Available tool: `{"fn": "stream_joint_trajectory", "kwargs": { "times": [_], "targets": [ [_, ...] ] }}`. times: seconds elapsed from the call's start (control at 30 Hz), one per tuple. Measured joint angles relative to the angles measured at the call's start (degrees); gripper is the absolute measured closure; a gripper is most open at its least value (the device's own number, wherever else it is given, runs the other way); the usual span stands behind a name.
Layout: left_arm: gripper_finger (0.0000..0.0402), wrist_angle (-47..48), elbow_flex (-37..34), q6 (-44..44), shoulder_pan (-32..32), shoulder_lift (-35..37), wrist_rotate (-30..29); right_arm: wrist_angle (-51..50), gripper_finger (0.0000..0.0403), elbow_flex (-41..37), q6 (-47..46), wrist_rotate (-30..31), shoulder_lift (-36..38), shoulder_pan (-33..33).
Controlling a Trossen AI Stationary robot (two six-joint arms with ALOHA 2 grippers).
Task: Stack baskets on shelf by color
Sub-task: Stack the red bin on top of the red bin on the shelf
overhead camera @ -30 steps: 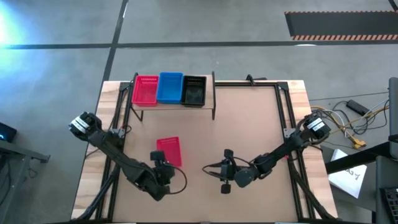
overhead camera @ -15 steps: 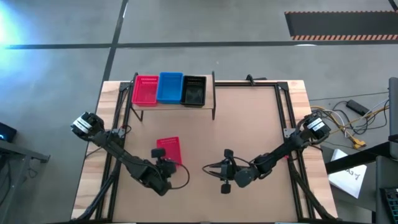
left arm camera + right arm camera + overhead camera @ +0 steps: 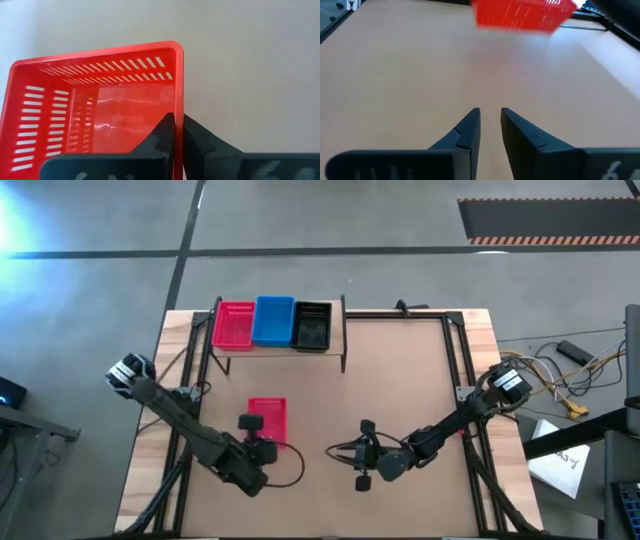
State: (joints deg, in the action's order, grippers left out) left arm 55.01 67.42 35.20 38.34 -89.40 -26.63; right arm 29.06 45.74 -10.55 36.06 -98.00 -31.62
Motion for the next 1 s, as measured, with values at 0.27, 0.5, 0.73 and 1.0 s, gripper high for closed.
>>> {"fn": "stream_joint_trajectory", "kwargs": {
  "times": [0.27,0.5,0.73,1.0],
  "targets": [
    [0.0401,23.3,15.1,0.0,1.9,5.4,-8.8,0.0,0.0335,0.0,0.0,0.0,0.0,0.0],
    [0.0401,28.2,16.5,-10.8,-9.2,16.5,-12.5,0.0,0.0335,0.0,0.0,0.0,0.0,0.0],
    [0.0401,26.0,16.5,-35.6,-35.3,25.3,-6.3,0.1,0.0335,0.0,0.0,0.0,0.0,0.0],
    [0.0401,24.5,15.1,-56.9,-60.6,25.4,12.7,0.4,0.0335,0.0,0.0,0.0,0.0,0.0]
  ]
}}
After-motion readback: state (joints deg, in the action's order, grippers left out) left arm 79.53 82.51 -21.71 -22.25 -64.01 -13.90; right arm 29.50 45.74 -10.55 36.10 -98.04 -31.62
